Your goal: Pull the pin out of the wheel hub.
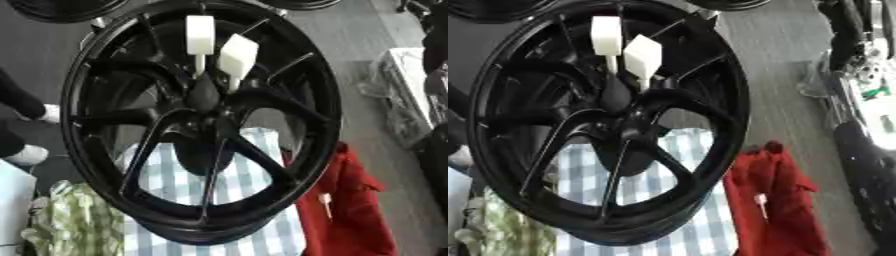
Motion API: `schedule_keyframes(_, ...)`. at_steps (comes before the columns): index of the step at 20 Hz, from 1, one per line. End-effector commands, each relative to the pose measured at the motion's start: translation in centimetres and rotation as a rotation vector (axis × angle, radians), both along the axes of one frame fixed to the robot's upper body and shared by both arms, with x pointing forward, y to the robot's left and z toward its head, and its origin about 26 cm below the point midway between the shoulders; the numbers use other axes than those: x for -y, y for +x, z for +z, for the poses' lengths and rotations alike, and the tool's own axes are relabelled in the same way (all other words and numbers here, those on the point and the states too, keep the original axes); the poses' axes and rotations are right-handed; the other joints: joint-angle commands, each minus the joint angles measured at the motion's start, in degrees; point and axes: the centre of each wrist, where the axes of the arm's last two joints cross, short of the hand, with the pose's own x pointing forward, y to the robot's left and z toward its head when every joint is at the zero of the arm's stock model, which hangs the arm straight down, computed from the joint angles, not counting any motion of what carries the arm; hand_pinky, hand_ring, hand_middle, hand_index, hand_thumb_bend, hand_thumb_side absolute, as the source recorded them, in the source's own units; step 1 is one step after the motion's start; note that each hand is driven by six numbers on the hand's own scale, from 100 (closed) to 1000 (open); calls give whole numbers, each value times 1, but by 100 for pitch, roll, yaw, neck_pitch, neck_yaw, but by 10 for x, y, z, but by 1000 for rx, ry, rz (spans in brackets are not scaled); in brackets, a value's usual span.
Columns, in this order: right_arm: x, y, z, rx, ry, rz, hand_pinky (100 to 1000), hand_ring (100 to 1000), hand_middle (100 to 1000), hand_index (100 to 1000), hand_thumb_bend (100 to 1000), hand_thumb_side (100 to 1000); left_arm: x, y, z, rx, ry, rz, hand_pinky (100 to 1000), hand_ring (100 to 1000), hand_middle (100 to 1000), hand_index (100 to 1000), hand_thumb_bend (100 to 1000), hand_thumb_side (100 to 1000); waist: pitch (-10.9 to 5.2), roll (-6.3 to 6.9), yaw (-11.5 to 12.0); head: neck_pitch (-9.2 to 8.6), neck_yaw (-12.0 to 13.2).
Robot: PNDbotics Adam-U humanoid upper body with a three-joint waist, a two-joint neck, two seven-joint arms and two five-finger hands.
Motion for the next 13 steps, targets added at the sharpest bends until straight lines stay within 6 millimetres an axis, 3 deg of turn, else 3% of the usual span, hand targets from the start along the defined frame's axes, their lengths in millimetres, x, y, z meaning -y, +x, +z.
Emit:
schedule_keyframes(1,5,-2,12,33,-20,-8,890,736,778,794,322,483,16,1,20,217,-190,-19,735,713,729,785,237,770,-96,7,13,-10,34)
schedule_keyframes(6,2,-1,11,28,-16,8,890,737,778,794,334,477,60,10,19,429,-584,-124,727,700,718,788,320,750,-117,-27,19,-10,81)
schedule_keyframes(13,0,-1,11,27,-15,21,890,737,779,795,358,466,89,14,17,526,-730,-153,721,689,707,783,364,724,-105,-45,12,-10,181)
